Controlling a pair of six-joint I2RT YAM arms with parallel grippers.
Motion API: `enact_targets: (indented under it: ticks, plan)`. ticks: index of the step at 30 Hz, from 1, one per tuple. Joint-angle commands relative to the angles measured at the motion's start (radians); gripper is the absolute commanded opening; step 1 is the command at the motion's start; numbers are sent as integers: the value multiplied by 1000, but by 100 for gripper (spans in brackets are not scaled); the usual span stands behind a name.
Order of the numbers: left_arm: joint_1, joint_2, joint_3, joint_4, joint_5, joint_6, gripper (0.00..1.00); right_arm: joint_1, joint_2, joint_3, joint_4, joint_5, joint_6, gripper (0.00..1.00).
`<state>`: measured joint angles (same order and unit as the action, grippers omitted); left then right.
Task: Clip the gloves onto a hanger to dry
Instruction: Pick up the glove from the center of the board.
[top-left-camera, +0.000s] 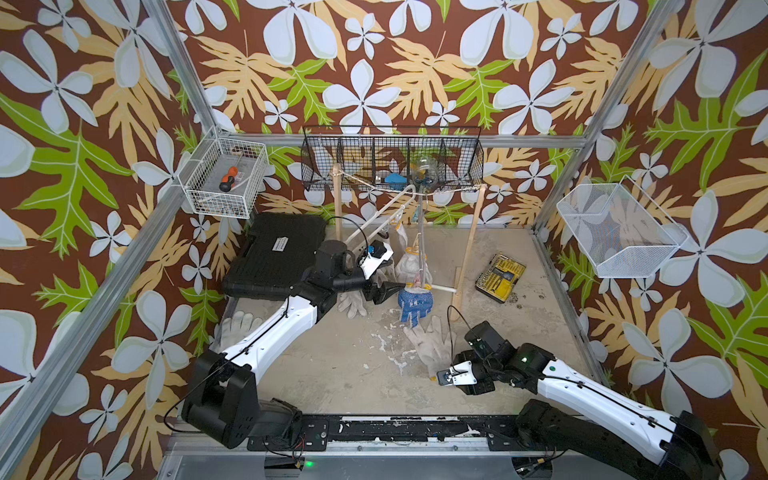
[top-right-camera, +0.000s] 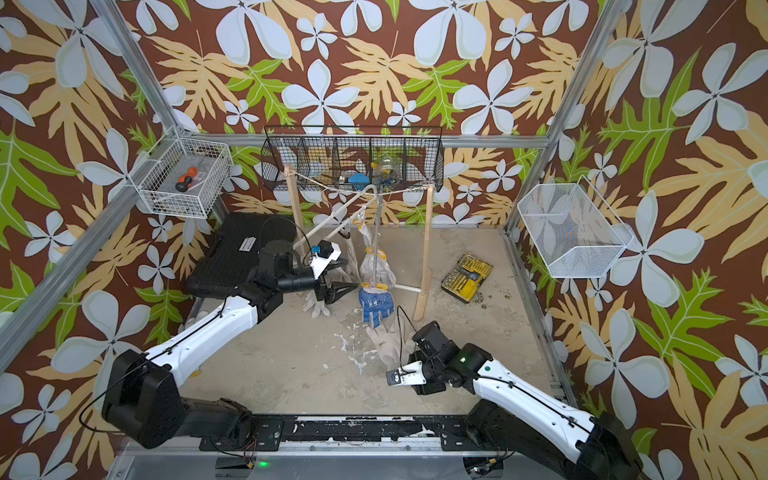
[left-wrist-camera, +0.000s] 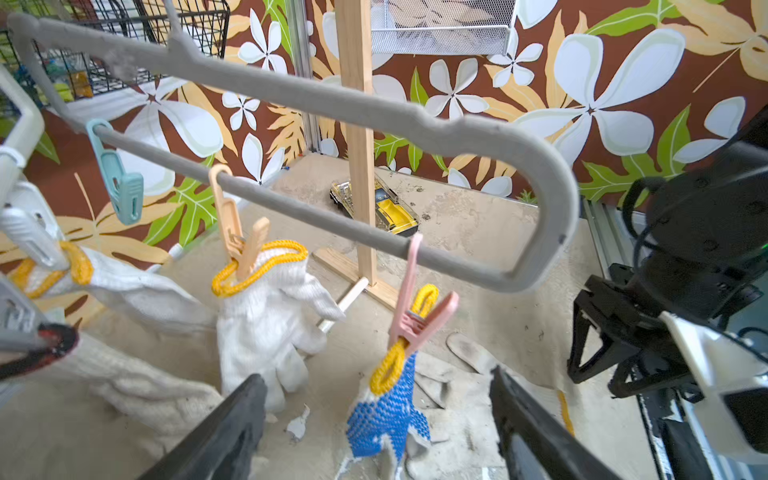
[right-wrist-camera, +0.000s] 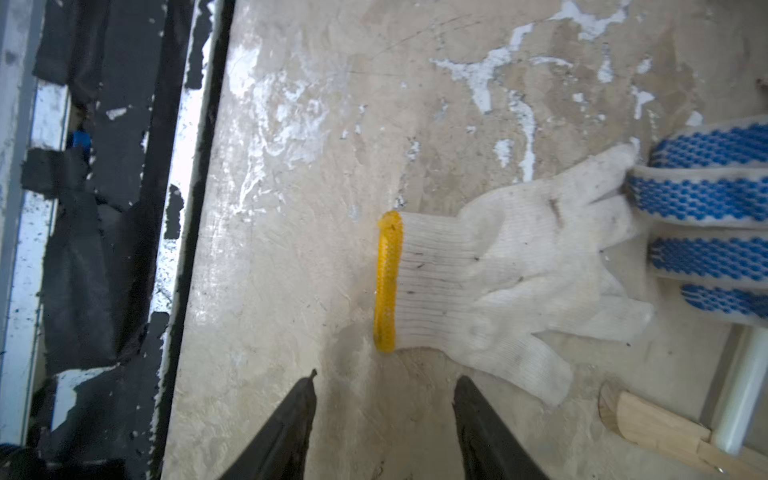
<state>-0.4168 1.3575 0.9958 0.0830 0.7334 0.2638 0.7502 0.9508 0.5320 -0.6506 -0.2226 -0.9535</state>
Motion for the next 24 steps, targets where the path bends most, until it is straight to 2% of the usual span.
enact_targets:
  ticks: [1,6,9,16,24]
  plan:
    - [1,-57,-53,-46,3,-41,86,9,31,-30,89,76,-46,57]
    - [-10,-163,-180,-39,72,-113,86,8,92,-52,176,100,-45,57]
    - [-52,-186,-218,-52,110,-149,88,9,130,-56,198,84,-45,55]
    - [-187,-205,-302,-44,83,-194,88,19,151,-90,230,90,-53,54]
    - [-211,-204,-378,6,78,-217,88,37,189,-103,275,126,-10,49]
